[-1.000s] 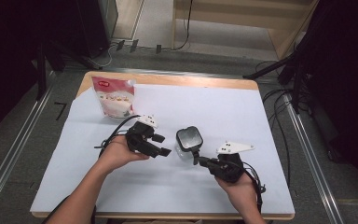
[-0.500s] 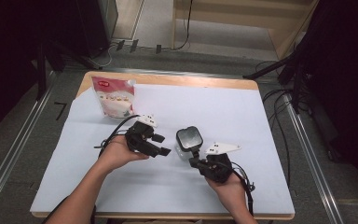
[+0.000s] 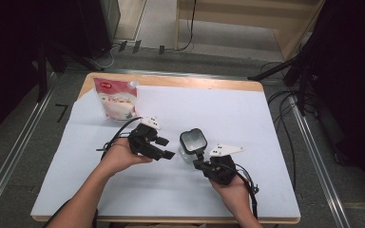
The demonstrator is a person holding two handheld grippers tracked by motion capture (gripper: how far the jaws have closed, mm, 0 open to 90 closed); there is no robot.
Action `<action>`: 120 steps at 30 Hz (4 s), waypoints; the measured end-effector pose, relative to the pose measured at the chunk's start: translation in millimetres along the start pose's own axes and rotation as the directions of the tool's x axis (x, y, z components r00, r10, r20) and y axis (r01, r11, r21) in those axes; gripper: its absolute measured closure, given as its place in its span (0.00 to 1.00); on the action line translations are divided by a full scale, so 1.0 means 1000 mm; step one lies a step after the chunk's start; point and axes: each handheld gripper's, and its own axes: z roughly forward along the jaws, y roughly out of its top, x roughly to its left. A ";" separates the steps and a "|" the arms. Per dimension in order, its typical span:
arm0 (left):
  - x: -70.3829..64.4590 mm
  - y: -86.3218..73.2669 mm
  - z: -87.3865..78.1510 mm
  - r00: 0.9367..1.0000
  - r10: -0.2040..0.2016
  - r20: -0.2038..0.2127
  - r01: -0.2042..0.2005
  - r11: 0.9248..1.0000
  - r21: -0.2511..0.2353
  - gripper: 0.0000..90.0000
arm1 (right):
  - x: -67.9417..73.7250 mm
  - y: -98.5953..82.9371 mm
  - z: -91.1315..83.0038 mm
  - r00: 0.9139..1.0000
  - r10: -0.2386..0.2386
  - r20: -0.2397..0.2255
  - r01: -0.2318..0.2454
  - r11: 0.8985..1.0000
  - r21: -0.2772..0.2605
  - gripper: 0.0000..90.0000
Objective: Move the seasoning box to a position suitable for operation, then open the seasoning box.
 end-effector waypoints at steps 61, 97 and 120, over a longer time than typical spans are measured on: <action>0.024 0.051 0.029 0.995 0.030 0.097 -0.030 1.000 0.001 0.18 | -0.087 0.025 -0.031 0.995 0.095 0.039 -0.095 0.995 0.015 1.00; 0.018 0.059 0.082 0.988 0.149 0.048 -0.149 0.989 0.000 0.15 | -0.116 0.034 -0.016 0.986 0.107 0.129 -0.112 0.993 0.031 1.00; 0.015 0.061 0.077 0.971 0.241 -0.002 -0.241 0.970 -0.019 0.19 | -0.114 0.033 -0.014 0.984 0.119 0.130 -0.125 0.992 0.034 1.00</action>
